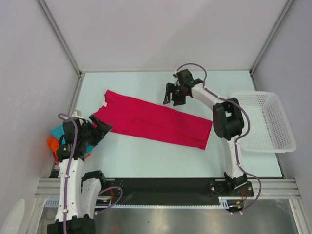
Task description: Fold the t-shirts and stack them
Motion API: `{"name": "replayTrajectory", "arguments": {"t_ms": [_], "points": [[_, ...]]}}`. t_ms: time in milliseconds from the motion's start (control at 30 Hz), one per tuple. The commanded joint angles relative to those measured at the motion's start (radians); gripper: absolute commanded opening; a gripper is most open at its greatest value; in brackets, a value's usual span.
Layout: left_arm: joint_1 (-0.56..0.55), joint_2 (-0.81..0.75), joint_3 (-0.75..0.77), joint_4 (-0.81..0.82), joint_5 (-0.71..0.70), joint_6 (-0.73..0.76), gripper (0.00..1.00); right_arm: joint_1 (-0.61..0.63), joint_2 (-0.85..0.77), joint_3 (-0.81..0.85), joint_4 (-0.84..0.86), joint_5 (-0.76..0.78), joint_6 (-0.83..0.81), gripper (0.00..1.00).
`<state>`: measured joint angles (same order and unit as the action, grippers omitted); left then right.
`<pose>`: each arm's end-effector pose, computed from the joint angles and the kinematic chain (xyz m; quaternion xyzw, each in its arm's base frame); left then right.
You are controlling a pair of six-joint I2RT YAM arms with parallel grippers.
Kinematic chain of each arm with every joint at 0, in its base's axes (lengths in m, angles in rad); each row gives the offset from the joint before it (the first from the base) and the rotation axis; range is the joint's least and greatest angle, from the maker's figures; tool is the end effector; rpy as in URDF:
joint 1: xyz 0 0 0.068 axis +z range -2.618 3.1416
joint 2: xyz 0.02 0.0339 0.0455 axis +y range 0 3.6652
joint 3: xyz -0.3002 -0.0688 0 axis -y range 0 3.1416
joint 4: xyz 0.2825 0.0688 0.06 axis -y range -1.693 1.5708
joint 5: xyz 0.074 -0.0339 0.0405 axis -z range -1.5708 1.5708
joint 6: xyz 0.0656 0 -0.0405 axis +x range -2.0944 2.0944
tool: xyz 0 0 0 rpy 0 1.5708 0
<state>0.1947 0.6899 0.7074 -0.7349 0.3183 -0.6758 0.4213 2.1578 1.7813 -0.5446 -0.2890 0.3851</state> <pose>0.1733 0.0132 0.2799 -0.3195 0.8427 -0.2375 0.3625 0.4978 0.2436 0.2064 -0.0629 0.9368 0.2494 0.2370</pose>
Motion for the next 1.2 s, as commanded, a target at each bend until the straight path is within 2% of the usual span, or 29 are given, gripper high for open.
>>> {"name": "replayTrajectory", "arguments": {"t_ms": [0, 467, 633, 767, 900, 1067, 1167], "points": [[0.006, -0.046, -0.014, -0.067, 0.039, 0.039, 0.78, 0.001, 0.138, 0.102, 0.012, -0.062, -0.038, 0.7], [0.005, -0.018, -0.025, -0.06, 0.05, 0.056, 0.78, 0.002, 0.263, 0.204, -0.041, -0.007, -0.08, 0.7], [0.006, 0.013, -0.036, -0.031, 0.053, 0.056, 0.78, 0.02, 0.241, 0.146, -0.032, -0.015, -0.069, 0.69], [0.006, 0.042, -0.057, 0.011, 0.073, 0.045, 0.78, 0.045, 0.192, 0.035, 0.023, -0.021, -0.054, 0.69], [0.006, 0.065, -0.069, 0.038, 0.076, 0.044, 0.78, 0.082, 0.189, 0.013, 0.031, -0.062, -0.032, 0.69], [0.005, 0.085, -0.094, 0.071, 0.085, 0.044, 0.78, 0.134, 0.215, 0.047, 0.012, -0.062, -0.046, 0.69], [0.006, 0.091, -0.098, 0.083, 0.088, 0.048, 0.78, 0.14, 0.275, 0.125, -0.035, -0.055, -0.058, 0.62]]}}
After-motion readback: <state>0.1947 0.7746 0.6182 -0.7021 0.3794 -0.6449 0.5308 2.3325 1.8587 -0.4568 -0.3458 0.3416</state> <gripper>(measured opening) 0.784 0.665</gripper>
